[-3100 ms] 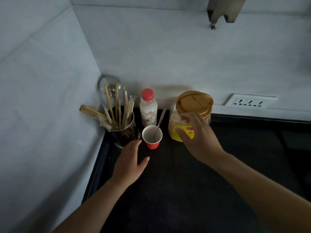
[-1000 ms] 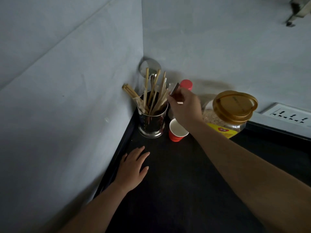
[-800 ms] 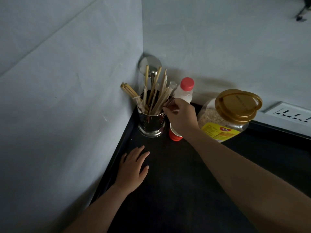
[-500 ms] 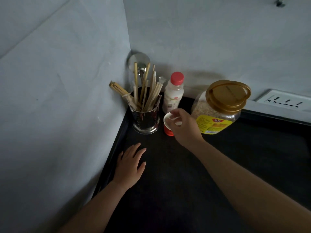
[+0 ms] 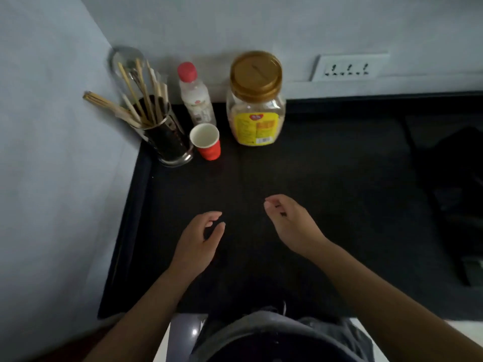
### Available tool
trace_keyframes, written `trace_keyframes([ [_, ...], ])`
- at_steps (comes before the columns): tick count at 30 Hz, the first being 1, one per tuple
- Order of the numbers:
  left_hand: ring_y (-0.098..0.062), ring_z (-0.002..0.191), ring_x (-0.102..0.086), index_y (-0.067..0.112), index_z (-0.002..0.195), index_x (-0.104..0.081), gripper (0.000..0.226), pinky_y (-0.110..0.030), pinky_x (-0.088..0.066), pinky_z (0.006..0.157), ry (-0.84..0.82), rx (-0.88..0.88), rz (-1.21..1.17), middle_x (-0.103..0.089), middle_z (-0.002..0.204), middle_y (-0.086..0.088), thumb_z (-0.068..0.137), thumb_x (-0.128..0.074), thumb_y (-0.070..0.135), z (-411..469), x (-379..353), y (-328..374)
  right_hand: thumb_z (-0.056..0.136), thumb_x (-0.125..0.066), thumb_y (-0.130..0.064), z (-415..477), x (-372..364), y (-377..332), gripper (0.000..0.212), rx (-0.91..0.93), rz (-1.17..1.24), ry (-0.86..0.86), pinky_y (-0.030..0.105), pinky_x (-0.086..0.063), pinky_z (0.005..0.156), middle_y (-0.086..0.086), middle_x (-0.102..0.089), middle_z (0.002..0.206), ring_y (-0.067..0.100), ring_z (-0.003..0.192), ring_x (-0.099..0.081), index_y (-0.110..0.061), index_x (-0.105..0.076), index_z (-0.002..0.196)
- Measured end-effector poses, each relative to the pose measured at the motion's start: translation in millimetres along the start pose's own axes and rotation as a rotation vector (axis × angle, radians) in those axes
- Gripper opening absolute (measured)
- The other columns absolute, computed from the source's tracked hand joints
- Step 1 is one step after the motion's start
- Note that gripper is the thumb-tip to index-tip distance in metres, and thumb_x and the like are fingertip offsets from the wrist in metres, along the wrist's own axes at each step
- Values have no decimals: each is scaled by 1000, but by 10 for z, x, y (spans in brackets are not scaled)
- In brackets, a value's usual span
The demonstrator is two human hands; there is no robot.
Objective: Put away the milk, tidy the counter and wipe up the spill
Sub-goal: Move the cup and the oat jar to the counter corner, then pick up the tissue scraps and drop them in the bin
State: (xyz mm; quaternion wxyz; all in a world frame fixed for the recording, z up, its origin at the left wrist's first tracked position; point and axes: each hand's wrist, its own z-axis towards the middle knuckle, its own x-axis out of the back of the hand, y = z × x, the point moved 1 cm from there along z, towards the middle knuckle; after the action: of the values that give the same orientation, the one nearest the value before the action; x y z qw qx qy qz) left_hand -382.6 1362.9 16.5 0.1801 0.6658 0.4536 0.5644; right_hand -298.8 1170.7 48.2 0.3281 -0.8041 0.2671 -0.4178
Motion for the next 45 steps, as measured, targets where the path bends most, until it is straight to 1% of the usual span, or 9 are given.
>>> trace_keyframes([
  [4, 5, 106, -54, 36, 107, -59, 18, -13, -39, 82, -81, 69, -104, -59, 114, 17, 90, -54, 32, -475, -442, 339, 93, -41, -44, -592, 236, 593, 23, -113, 206, -43, 19, -43, 63, -9, -62, 91, 4, 77, -58, -31, -56, 105],
  [7, 12, 102, -53, 36, 108, -60, 20, -9, -41, 80, -162, 61, -142, -62, 110, 21, 90, -52, 32, -796, -689, 600, 92, -42, -43, -1034, 390, 1000, 17, -156, 286, -53, 12, -42, 59, -11, -64, 89, -3, 76, -60, -36, -57, 99],
  [11, 8, 103, -56, 35, 107, -61, 20, -2, -41, 79, -273, 26, -163, -64, 109, 19, 90, -52, 31, -1072, -875, 825, 92, -42, -41, -1512, 545, 1333, 15, -180, 317, 28, 10, -41, 61, -14, -63, 93, -10, 81, -57, -38, -56, 97],
  [18, 3, 103, -58, 39, 101, -63, 18, -19, -43, 85, -543, -39, -110, -64, 106, 21, 86, -52, 39, -1259, -1118, 959, 88, -35, -52, -2184, 445, 1496, 37, -168, 329, 328, 9, -44, 73, -15, -61, 108, -4, 97, -57, -32, -56, 111],
  [24, 7, 95, -59, 36, 99, -63, 15, -10, -44, 72, -854, -159, -18, -66, 101, 19, 89, -53, 31, -1339, -1421, 948, 91, -38, -46, -2863, 122, 1636, 33, -302, 483, 760, 16, -49, 79, -14, -65, 103, -2, 95, -60, -26, -61, 104],
  [27, 3, 96, -59, 38, 94, -64, 10, -16, -43, 78, -955, -199, 26, -67, 101, 14, 87, -56, 39, -1412, -1605, 972, 85, -34, -54, -3222, -67, 1764, 42, -409, 518, 923, 24, -51, 82, -13, -66, 102, -1, 96, -60, -26, -62, 102],
  [36, 3, 96, -59, 35, 93, -64, 12, -16, -42, 78, -1172, -355, 195, -67, 99, 17, 90, -52, 35, -1917, -2219, 1355, 85, -35, -54, -3998, -335, 2159, 42, -509, 693, 1214, 35, -51, 85, -10, -67, 101, 6, 101, -61, -27, -62, 102],
  [41, 2, 96, -59, 35, 93, -63, 12, -18, -45, 81, -1216, -417, 274, -67, 99, 13, 90, -52, 35, -2400, -2954, 1659, 83, -35, -55, -4526, -84, 2692, 43, -540, 743, 1303, 26, -50, 82, -12, -67, 100, 3, 99, -60, -27, -61, 102],
  [45, 7, 90, -60, 26, 99, -63, 17, -3, -43, 70, -1257, -450, 249, -67, 102, 10, 92, -48, 27, -2916, -3634, 2045, 84, -34, -54, -5083, 192, 3163, 41, -566, 732, 1380, 19, -48, 80, -12, -67, 100, 2, 98, -60, -28, -60, 102],
])
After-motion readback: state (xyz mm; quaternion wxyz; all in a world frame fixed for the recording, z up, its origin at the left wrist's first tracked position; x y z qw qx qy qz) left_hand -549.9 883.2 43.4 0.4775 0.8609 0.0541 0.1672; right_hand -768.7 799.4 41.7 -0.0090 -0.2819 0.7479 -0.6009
